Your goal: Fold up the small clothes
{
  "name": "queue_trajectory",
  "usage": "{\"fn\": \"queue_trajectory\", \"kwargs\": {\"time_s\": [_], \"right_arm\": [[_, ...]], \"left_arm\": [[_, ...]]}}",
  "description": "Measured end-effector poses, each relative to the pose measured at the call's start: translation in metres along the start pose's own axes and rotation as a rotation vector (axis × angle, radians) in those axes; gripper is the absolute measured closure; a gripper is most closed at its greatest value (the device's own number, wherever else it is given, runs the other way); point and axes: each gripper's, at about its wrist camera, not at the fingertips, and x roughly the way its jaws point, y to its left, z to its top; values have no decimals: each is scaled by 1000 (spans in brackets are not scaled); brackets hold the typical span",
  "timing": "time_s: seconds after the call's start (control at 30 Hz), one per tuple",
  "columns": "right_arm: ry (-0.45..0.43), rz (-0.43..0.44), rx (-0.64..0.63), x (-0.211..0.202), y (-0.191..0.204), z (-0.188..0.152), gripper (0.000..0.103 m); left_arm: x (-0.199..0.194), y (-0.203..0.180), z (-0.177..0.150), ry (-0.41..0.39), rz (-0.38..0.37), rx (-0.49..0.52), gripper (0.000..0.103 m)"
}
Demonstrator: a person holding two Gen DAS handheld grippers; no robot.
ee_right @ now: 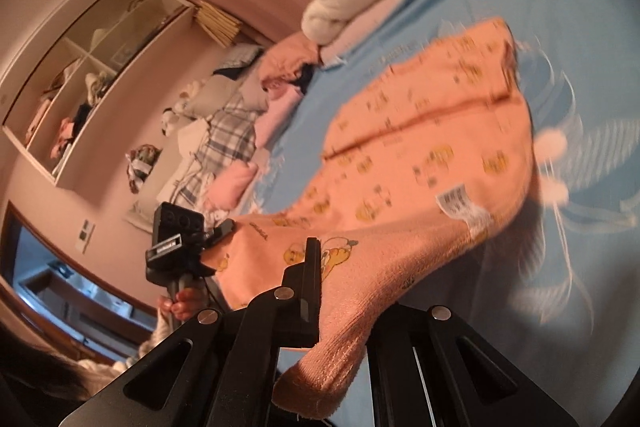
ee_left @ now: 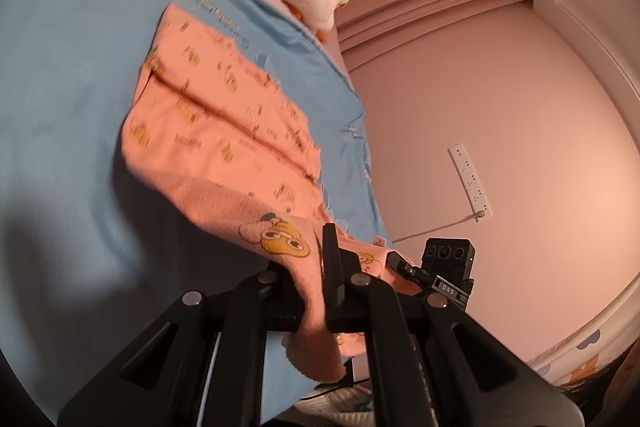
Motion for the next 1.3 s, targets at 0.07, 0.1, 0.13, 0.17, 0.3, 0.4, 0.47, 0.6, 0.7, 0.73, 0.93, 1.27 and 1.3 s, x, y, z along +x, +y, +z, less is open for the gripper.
{"fn": "queue_trajectory", "kwargs": {"time_s": [0.07, 0.1, 0.13, 0.17, 0.3, 0.4, 0.47, 0.6, 0.7, 0.73, 0.93, 1.27, 1.3], "right_arm": [[-17, -1, -17, 3, 6, 9, 98], [-28, -1, -24, 4, 7, 16, 98], [-37, -3, -30, 4, 7, 22, 98], [-47, -6, -35, 6, 8, 28, 98], [-95, -22, -43, 12, 4, 59, 98], [-120, -66, -29, 20, -6, 84, 98], [-134, -83, -16, 25, -16, 99, 98], [-152, -115, 13, 38, -33, 132, 98], [-144, -147, 34, 52, -46, 152, 98], [-140, -158, 44, 57, -51, 159, 98], [-92, -232, 126, 87, -94, 179, 98], [71, -228, 214, 90, -116, 165, 73], [83, -233, 193, 88, -113, 165, 73]], "left_arm": [[3, -4, 10, -10, 9, 13, 100], [4, -6, 16, -15, 11, 18, 100], [4, -7, 24, -23, 15, 24, 100], [5, -8, 31, -33, 16, 26, 100], [11, -10, 62, -71, 18, 27, 100], [21, -4, 91, -90, 39, 17, 100], [31, 4, 109, -94, 43, 3, 100], [54, 16, 142, -90, 75, -2, 100], [74, 31, 169, -83, 114, -12, 100], [78, 36, 174, -80, 121, -21, 100], [114, 81, 201, -41, 236, -101, 100], [127, 101, 192, 112, 262, -117, 70], [127, 99, 192, 127, 274, -108, 75]]}}
